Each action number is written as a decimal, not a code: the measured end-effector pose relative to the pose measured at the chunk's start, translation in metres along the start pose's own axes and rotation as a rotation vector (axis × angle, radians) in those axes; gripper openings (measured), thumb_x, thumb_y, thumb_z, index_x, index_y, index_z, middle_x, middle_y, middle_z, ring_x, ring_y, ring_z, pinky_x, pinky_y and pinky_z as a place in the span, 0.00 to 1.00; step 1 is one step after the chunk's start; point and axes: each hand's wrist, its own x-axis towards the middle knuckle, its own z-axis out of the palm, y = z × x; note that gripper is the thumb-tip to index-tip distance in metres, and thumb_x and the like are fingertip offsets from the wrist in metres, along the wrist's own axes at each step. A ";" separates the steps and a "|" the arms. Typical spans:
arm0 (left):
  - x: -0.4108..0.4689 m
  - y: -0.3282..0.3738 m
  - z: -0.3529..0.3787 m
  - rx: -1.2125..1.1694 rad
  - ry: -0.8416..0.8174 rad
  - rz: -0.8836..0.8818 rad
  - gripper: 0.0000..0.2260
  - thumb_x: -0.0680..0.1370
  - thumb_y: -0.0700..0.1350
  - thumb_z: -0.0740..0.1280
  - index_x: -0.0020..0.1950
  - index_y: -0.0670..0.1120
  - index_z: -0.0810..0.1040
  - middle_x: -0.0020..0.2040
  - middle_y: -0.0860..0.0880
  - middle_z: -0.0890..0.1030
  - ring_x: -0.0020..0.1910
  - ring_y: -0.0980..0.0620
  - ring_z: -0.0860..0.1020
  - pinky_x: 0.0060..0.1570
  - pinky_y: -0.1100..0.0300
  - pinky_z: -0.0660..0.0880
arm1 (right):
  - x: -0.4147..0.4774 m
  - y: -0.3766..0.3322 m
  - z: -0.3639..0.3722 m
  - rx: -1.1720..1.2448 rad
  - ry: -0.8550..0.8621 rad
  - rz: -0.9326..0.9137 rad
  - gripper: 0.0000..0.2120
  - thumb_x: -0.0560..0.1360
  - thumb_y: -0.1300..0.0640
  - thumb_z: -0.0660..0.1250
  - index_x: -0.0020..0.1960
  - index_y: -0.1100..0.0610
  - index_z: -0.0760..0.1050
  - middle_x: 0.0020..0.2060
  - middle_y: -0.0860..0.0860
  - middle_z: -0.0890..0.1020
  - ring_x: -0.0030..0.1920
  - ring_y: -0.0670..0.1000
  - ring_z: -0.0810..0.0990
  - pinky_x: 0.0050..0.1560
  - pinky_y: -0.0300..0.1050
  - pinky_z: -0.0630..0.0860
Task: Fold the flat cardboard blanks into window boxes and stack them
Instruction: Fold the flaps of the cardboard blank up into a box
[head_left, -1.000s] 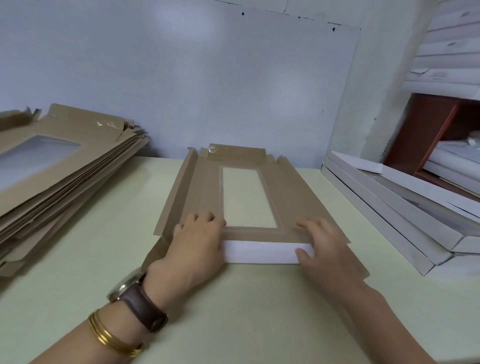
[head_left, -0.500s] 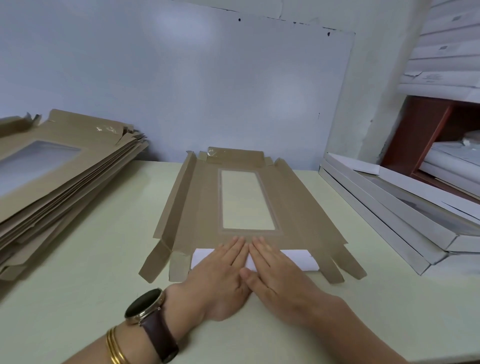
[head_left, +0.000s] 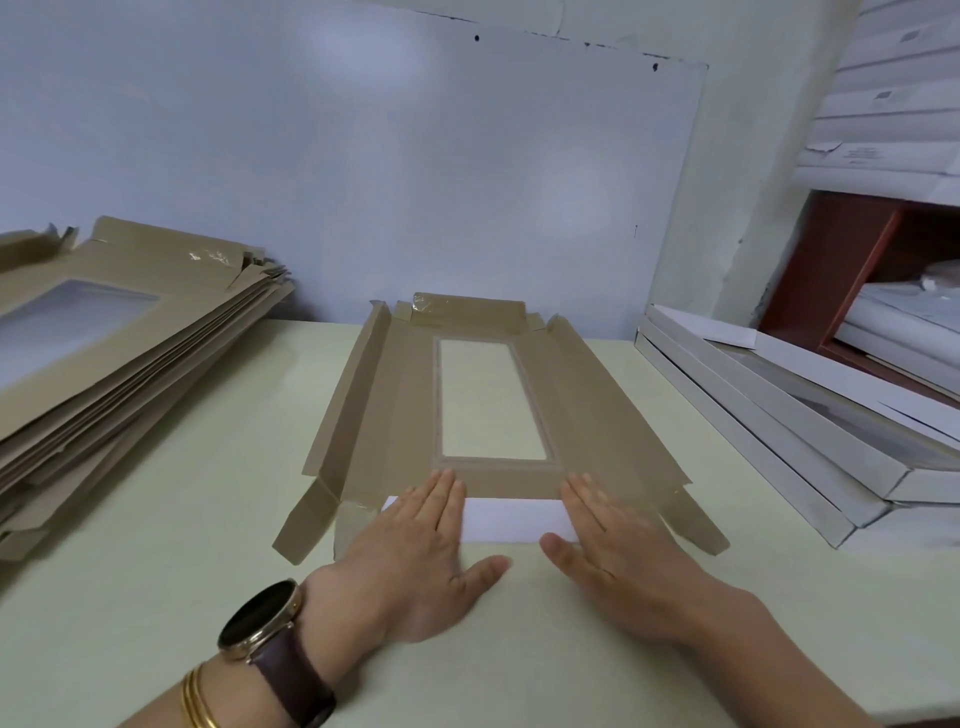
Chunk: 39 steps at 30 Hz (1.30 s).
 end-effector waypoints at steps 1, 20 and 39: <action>-0.001 -0.002 -0.001 -0.002 -0.009 -0.010 0.40 0.77 0.69 0.41 0.77 0.43 0.34 0.78 0.48 0.34 0.76 0.53 0.33 0.73 0.57 0.35 | -0.002 0.005 -0.001 -0.002 0.002 0.012 0.50 0.65 0.26 0.31 0.80 0.54 0.39 0.78 0.45 0.38 0.75 0.40 0.35 0.73 0.38 0.36; -0.008 -0.028 -0.007 0.050 -0.029 -0.148 0.44 0.74 0.73 0.39 0.78 0.43 0.35 0.78 0.49 0.36 0.76 0.54 0.34 0.75 0.55 0.35 | -0.009 0.023 -0.006 -0.039 0.032 0.066 0.39 0.76 0.32 0.40 0.80 0.54 0.41 0.79 0.45 0.42 0.76 0.40 0.38 0.74 0.37 0.39; 0.005 -0.033 -0.010 -0.036 0.239 -0.037 0.35 0.78 0.66 0.49 0.74 0.41 0.60 0.77 0.46 0.56 0.76 0.49 0.50 0.75 0.54 0.49 | 0.004 0.019 -0.013 0.029 0.144 0.062 0.33 0.80 0.37 0.52 0.79 0.53 0.53 0.78 0.45 0.54 0.76 0.46 0.54 0.73 0.41 0.56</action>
